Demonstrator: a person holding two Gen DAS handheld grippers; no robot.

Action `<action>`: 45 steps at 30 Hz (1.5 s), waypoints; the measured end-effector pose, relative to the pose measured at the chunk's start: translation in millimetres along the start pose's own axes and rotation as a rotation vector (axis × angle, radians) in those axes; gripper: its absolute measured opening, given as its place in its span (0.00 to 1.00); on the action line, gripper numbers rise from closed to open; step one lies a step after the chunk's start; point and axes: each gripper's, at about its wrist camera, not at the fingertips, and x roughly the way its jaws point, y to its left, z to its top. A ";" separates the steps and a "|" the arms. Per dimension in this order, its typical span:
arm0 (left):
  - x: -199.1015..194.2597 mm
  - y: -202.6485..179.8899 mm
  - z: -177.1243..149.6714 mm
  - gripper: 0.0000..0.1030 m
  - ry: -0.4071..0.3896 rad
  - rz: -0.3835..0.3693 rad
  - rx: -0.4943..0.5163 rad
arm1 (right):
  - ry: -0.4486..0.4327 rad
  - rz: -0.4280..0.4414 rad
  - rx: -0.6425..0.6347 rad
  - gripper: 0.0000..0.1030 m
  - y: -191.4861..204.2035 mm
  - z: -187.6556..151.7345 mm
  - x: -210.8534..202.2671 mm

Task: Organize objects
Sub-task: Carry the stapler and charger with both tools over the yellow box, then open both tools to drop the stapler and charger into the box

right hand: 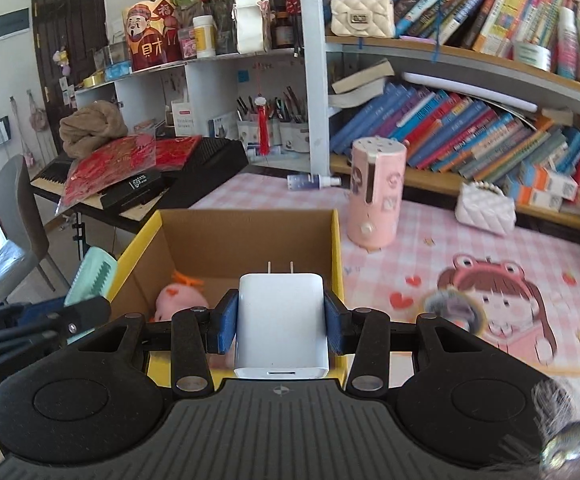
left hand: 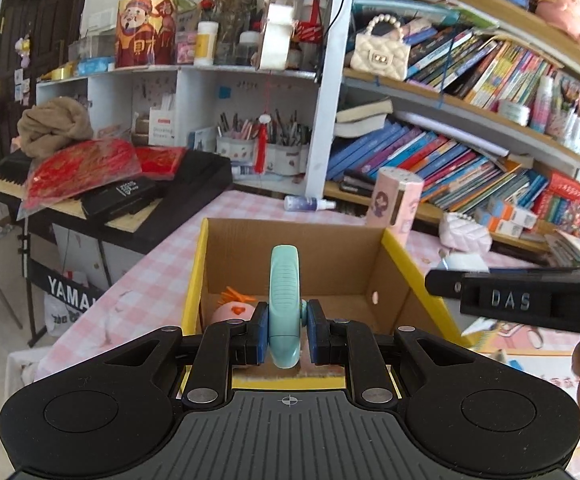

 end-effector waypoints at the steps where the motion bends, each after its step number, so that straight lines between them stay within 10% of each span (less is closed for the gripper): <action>1: 6.1 -0.2 0.3 0.17 0.010 0.007 0.001 | 0.003 0.003 -0.004 0.40 -0.6 3.1 5.9; 45: 111.1 -10.4 -15.0 0.18 0.288 0.149 0.045 | 0.287 0.125 -0.362 0.40 19.4 4.8 155.6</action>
